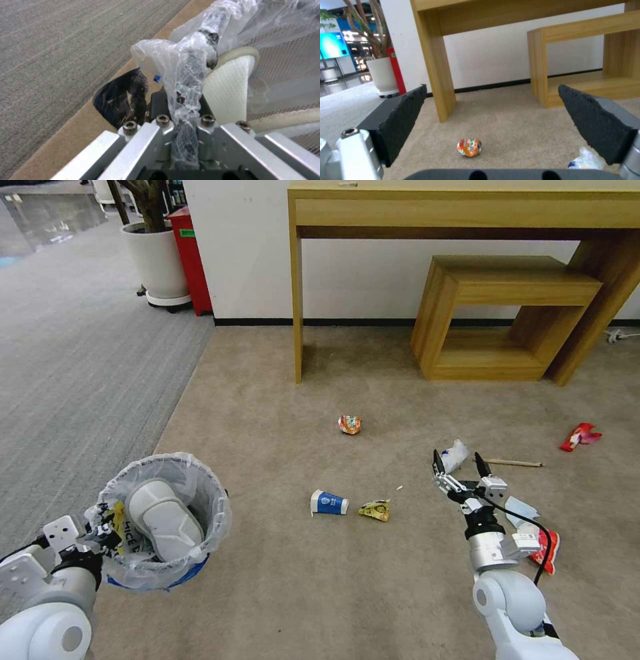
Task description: Pick up the trash bin and place the garbage on the floor into it.
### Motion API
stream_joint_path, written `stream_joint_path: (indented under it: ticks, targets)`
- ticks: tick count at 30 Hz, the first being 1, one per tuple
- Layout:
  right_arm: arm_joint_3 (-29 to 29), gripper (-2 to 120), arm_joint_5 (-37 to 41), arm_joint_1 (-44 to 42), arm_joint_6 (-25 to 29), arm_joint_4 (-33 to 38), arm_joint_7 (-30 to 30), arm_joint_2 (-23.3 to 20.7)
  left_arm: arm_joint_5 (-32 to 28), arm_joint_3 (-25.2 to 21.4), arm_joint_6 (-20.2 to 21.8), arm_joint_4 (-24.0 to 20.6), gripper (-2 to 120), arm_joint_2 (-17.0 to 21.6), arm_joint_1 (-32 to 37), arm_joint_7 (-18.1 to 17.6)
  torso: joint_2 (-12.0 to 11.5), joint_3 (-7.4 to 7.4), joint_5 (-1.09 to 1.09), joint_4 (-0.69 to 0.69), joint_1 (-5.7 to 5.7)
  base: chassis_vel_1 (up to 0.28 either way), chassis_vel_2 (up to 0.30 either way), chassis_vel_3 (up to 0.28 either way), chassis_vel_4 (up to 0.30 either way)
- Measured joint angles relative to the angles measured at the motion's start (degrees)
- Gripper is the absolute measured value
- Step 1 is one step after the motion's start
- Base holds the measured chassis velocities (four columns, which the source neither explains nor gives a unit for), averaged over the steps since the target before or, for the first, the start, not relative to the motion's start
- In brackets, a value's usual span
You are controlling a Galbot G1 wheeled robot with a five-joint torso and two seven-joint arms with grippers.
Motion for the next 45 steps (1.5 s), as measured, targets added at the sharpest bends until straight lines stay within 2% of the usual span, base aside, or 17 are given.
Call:
stream_joint_path:
  ticks: [10, 27, 30, 32, 33, 34, 35, 37, 38, 41, 42, 45]
  targets:
    - [-0.03, 100, 0.18, -0.03, 0.19, -0.21, 0.01, -0.02, -0.01, 0.97, 0.16, -0.07, 1, -0.22, 0.01, -0.03, 0.0, 0.0, 0.0, 0.0, 0.0, -0.069, 0.064, 0.067, -0.06]
    - [-1.68, 100, -0.17, 1.86, 1.13, -1.81, 0.35, -0.56, 1.05, 1.67, 0.15, -0.9, 1, -0.89, 1.02, 0.06, -0.01, 0.02, 0.0, 0.01, 0.01, -0.183, 0.185, 0.18, -0.189]
    - [-2.6, 100, -0.86, 2.4, -0.19, -2.23, 0.33, -1.58, 1.4, 1.74, 0.16, -1.18, 1, -0.93, 1.23, 0.06, 0.0, 0.0, 0.02, 0.0, 0.0, 0.0, 0.0, 0.0, 0.0]
    - [-3.54, 100, -1.81, 2.75, -3.87, -2.27, -0.7, -3.25, 1.71, 1.82, 0.16, -1.33, 1, -0.94, 1.37, 0.06, 0.0, -0.01, 0.01, 0.01, 0.0, 0.038, -0.053, -0.035, 0.044]
    - [-3.99, 100, -2.63, 2.83, -8.02, -1.97, -2.41, -4.94, 1.99, 1.94, 0.16, -1.49, 1, -0.96, 1.46, 0.05, 0.0, -0.01, 0.03, 0.01, 0.0, 0.0, 0.0, 0.0, 0.0]
    - [-3.99, 100, -2.63, 2.83, -8.02, -1.97, -2.41, -4.94, 1.99, 1.94, 0.16, -1.49, 1, -0.96, 1.46, 0.05, 0.0, -0.01, 0.03, 0.01, 0.0, 0.0, 0.0, 0.0, 0.0]
    - [-4.18, 100, -3.46, 2.97, -12.03, -1.61, -4.43, -6.72, 2.17, 2.02, 0.15, -1.6, 1, -0.97, 1.49, 0.05, 0.0, -0.01, 0.02, 0.0, 0.0, 0.0, 0.0, 0.0, 0.0]
    - [-4.3, 100, -7.18, 4.14, -20.65, -1.79, -11.94, -12.05, 2.53, 2.23, 0.16, -2.0, 1, -1.04, 1.57, 0.01, 0.0, 0.0, 0.01, 0.0, 0.0, 0.0, 0.0, 0.0, 0.0]
    - [-4.3, 100, -7.18, 4.14, -20.65, -1.79, -11.94, -12.05, 2.53, 2.23, 0.16, -2.0, 1, -1.04, 1.57, 0.01, 0.0, 0.0, 0.01, 0.0, 0.0, 0.0, 0.0, 0.0, 0.0]
    - [-4.84, 100, -13.14, 8.42, -24.23, -6.41, -27.12, -17.4, 2.79, 2.41, 0.16, -2.55, 1, -1.27, 1.85, -0.01, 0.0, 0.0, 0.01, -0.01, 0.0, 0.0, 0.0, 0.0, 0.0]
    - [-4.84, 100, -13.14, 8.42, -24.23, -6.41, -27.12, -17.4, 2.79, 2.41, 0.16, -2.55, 1, -1.27, 1.85, -0.01, 0.0, 0.0, 0.01, -0.01, 0.0, 0.0, 0.0, 0.0, 0.0]
    - [-7.13, 100, -15.92, 14.33, -24.03, -13.73, -36.19, -18.78, 3.23, 2.47, 0.15, -2.59, 1, -1.49, 2.13, -0.03, 0.0, 0.0, 0.0, 0.01, 0.0, 0.0, 0.0, 0.0, 0.0]
